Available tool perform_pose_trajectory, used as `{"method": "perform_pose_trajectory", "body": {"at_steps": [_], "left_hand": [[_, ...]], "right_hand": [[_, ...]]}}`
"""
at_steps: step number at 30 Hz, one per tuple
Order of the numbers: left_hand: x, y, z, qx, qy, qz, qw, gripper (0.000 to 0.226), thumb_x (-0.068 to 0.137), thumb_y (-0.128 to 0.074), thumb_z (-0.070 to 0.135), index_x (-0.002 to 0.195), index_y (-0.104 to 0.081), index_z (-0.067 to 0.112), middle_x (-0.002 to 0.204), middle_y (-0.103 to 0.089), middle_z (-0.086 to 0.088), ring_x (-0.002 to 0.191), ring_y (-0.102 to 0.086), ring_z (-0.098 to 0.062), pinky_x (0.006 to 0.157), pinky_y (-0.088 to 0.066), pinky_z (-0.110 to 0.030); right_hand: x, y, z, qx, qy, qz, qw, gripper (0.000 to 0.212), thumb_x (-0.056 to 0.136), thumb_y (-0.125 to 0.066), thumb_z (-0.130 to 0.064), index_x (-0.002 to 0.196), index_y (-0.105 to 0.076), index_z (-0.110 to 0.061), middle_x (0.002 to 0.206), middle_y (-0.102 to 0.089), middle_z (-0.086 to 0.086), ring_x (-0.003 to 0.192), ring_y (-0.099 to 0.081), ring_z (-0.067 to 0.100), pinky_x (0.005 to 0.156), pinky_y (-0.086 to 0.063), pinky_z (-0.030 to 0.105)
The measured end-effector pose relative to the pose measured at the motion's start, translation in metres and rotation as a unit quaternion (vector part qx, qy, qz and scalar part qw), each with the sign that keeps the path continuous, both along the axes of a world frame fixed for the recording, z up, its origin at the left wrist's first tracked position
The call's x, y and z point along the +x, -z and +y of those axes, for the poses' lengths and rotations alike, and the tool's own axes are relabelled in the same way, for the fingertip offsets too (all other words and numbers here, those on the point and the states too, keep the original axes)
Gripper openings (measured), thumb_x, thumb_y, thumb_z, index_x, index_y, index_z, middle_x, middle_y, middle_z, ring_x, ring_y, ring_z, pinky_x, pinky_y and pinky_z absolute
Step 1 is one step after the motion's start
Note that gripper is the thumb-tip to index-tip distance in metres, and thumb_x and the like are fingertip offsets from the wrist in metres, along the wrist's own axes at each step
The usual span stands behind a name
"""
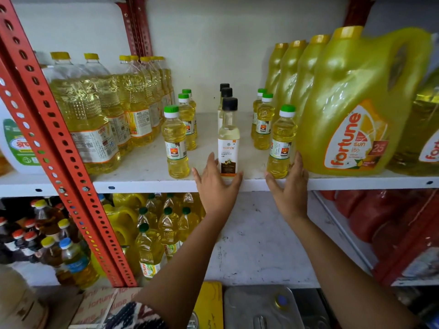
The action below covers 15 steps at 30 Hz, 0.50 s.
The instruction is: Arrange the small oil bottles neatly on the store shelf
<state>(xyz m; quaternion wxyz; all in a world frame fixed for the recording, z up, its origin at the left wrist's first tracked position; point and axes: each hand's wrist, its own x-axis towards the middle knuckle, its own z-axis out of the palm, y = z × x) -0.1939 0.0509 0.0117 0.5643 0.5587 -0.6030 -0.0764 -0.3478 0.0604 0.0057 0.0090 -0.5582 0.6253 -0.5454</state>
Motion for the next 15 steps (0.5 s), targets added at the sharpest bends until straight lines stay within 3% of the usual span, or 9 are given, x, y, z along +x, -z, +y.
{"method": "perform_pose_trajectory", "body": {"at_steps": [3,8,13,15], "left_hand": [[0.000,-0.003,0.003,0.007,-0.012,0.024,1.000,0.066,0.081,-0.070,0.039,0.133,-0.042,0.009,0.127,-0.063,-0.010,0.129,-0.046,-0.025,0.119,0.000,-0.035],[-0.001,-0.007,0.005,0.029,-0.017,0.049,0.998,0.062,0.078,-0.074,0.037,0.125,-0.045,0.010,0.122,-0.065,-0.008,0.124,-0.050,-0.023,0.119,-0.004,-0.036],[0.000,-0.011,0.010,0.041,0.007,0.048,0.998,0.072,0.080,-0.072,0.040,0.135,-0.038,0.011,0.133,-0.058,-0.008,0.135,-0.033,-0.027,0.121,-0.008,-0.045],[0.001,-0.013,0.012,0.042,0.019,0.032,0.998,0.081,0.079,-0.071,0.047,0.141,-0.033,0.011,0.141,-0.050,-0.008,0.140,-0.026,-0.028,0.120,-0.010,-0.048]], "right_hand": [[-0.002,0.001,-0.001,0.001,0.000,-0.009,1.000,0.089,0.084,-0.067,-0.034,0.149,-0.010,-0.013,0.146,-0.039,0.018,0.136,-0.034,0.037,0.099,-0.046,0.050],[-0.002,0.000,0.000,0.017,-0.002,-0.015,1.000,0.089,0.084,-0.066,-0.036,0.149,-0.009,-0.013,0.149,-0.037,0.017,0.140,-0.029,0.038,0.103,-0.043,0.054],[-0.004,0.000,0.001,0.006,-0.020,-0.023,1.000,0.093,0.083,-0.068,-0.035,0.149,-0.006,-0.012,0.148,-0.039,0.017,0.139,-0.029,0.036,0.104,-0.042,0.054],[0.000,-0.004,0.005,-0.001,-0.025,-0.030,0.999,0.101,0.080,-0.071,-0.037,0.150,-0.002,-0.014,0.153,-0.030,0.017,0.143,-0.024,0.033,0.110,-0.037,0.052]]}}
